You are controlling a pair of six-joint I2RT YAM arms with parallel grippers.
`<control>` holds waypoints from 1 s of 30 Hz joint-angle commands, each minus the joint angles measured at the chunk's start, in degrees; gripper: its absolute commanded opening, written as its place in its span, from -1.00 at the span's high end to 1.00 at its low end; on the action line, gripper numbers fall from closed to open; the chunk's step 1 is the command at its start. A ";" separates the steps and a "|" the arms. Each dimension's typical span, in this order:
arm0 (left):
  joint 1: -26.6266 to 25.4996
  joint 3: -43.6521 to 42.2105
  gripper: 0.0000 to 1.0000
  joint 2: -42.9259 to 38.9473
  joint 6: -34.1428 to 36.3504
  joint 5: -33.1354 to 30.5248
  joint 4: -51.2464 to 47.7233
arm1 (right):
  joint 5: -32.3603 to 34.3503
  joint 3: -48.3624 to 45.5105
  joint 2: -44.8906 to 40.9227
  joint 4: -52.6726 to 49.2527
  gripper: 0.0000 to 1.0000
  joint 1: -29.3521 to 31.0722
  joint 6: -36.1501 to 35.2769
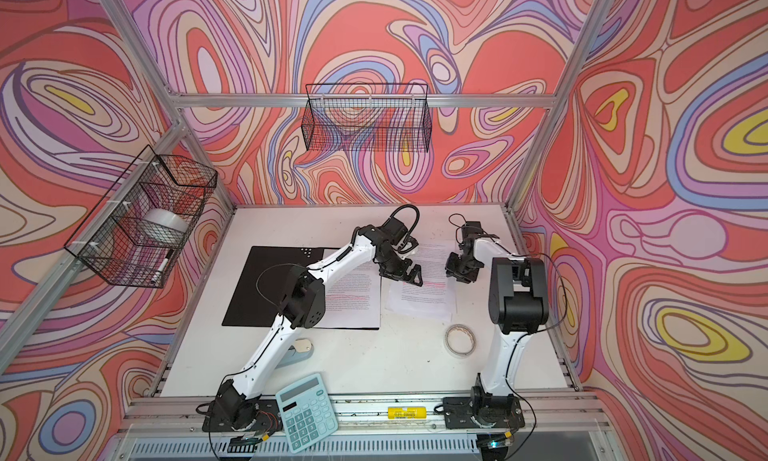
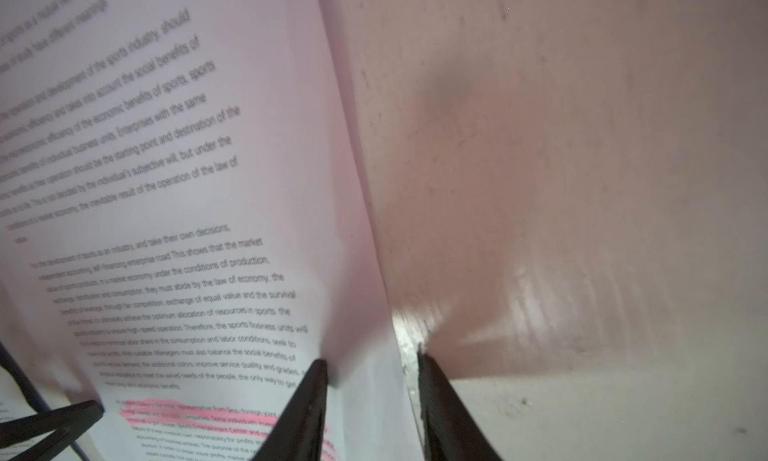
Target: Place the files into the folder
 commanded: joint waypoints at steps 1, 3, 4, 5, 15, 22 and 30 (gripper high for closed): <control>0.45 0.41 -1.00 -0.13 1.11 -1.30 -2.37 | 3.01 -1.32 -0.73 0.34 0.14 0.19 0.52; 0.45 0.43 -1.00 -0.14 1.30 -1.67 -2.24 | 3.65 -1.10 -0.89 0.47 0.09 0.11 0.30; 0.45 0.49 -1.00 -0.14 1.30 -1.92 -2.28 | 3.11 -1.12 -0.68 0.68 0.07 -0.06 0.06; 0.45 0.49 -1.00 -0.14 1.30 -1.98 -2.22 | 2.15 -1.10 -0.46 1.05 0.07 -0.39 -0.06; 0.45 0.23 -1.00 0.04 1.82 -2.56 -2.55 | -11.89 -4.00 1.54 7.92 0.01 -6.96 -0.91; 0.45 0.31 -1.00 0.30 2.08 -2.60 -2.28 | -18.29 -0.97 6.50 9.52 0.01 -8.64 -3.67; 0.45 0.40 -1.00 0.56 2.68 -3.09 -2.28 | -21.13 3.61 11.50 8.99 0.00 -9.71 -6.20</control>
